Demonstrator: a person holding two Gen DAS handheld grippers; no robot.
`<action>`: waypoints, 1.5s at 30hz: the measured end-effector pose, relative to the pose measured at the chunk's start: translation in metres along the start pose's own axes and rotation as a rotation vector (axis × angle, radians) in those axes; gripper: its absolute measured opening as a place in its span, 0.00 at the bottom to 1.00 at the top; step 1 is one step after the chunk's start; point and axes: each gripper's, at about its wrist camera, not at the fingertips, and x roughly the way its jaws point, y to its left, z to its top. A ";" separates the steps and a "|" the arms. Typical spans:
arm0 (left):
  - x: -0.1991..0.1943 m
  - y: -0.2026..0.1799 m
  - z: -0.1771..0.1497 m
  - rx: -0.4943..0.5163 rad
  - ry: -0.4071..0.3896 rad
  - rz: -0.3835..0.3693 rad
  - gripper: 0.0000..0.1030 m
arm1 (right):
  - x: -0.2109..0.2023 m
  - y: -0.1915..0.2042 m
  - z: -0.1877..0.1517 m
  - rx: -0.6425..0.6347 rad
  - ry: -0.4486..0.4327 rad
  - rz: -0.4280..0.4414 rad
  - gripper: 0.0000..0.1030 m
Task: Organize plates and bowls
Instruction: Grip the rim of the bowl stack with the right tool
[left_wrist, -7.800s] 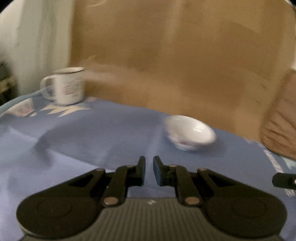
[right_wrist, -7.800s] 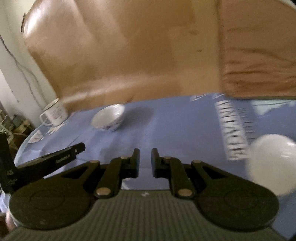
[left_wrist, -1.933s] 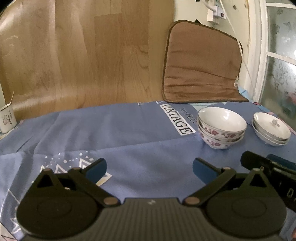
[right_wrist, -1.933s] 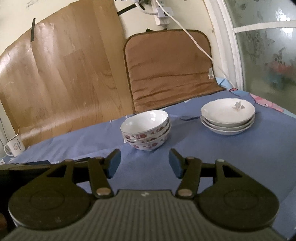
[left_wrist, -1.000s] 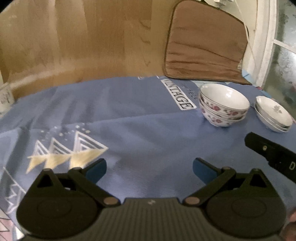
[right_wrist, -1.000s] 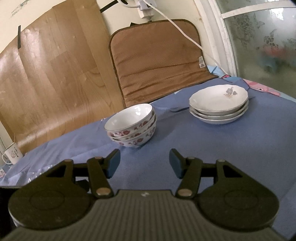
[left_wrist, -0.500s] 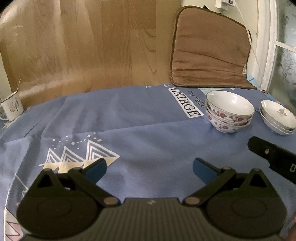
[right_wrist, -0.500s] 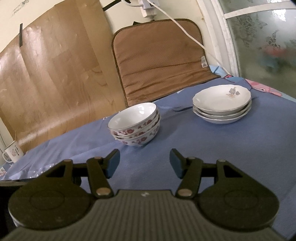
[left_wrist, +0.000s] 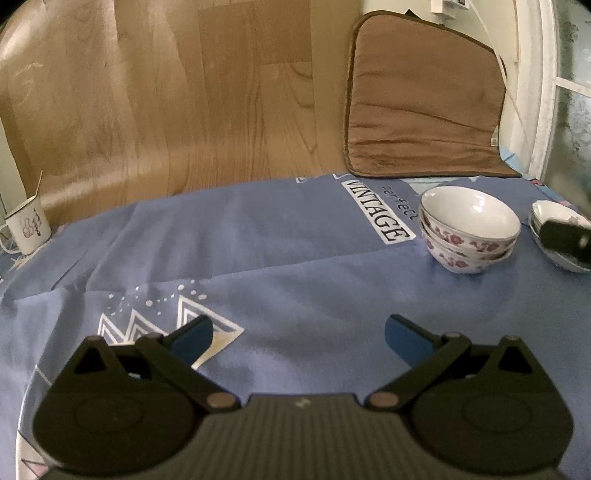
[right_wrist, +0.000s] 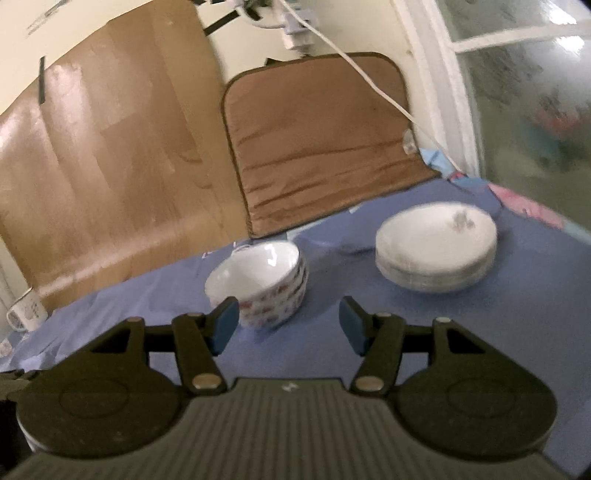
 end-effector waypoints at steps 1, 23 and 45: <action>0.001 -0.001 0.002 0.002 -0.002 0.001 1.00 | 0.002 -0.003 0.008 -0.018 0.018 0.015 0.64; 0.050 0.023 0.065 -0.136 0.184 -0.426 0.84 | 0.021 -0.030 0.082 -0.140 0.274 0.214 0.56; 0.124 -0.014 0.095 -0.207 0.398 -0.623 0.37 | 0.134 -0.039 0.071 0.049 0.672 0.215 0.24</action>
